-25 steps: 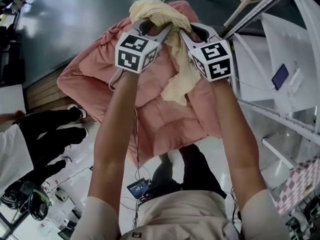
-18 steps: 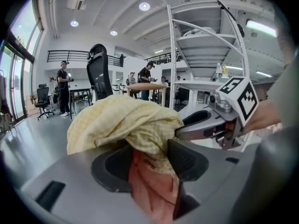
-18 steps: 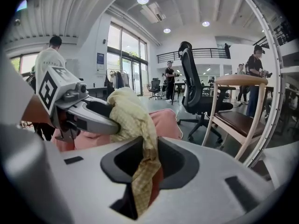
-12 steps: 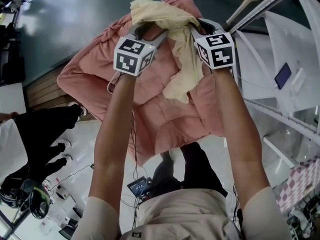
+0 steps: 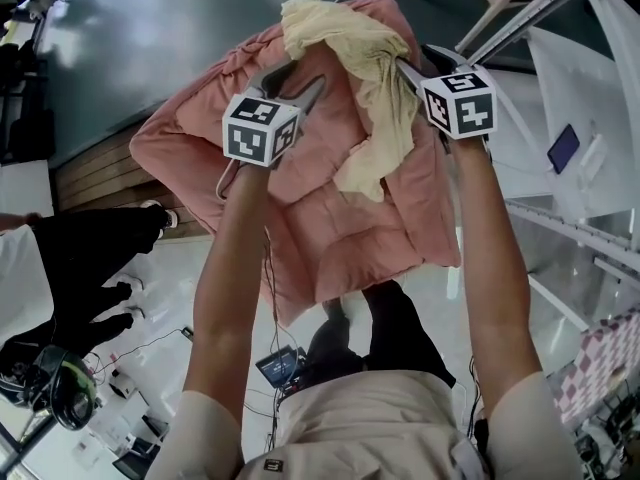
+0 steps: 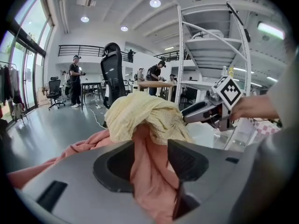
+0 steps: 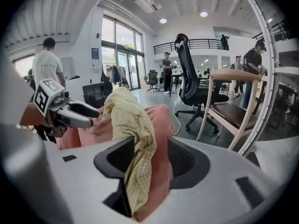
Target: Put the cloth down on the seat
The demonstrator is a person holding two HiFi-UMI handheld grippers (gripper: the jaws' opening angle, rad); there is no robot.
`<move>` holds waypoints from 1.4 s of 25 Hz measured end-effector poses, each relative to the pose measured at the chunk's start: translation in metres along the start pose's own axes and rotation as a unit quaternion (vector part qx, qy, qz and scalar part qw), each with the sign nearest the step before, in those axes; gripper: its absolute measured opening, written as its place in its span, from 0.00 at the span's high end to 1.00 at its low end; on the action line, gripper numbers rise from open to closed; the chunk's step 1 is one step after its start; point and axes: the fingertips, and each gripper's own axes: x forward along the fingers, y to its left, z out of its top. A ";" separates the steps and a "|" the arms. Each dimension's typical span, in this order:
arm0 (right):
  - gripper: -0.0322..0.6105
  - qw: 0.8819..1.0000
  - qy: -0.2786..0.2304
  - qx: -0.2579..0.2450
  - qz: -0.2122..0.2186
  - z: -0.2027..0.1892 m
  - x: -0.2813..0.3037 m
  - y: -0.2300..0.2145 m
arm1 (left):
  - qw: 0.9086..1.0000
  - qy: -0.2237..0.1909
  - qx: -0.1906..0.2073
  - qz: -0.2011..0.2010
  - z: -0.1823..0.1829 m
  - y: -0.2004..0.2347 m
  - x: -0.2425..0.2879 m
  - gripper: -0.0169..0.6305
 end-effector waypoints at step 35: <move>0.96 0.967 -0.222 -0.119 0.044 0.201 -0.369 0.266 | 0.957 -0.278 0.084 0.006 0.209 -0.151 -0.427 0.94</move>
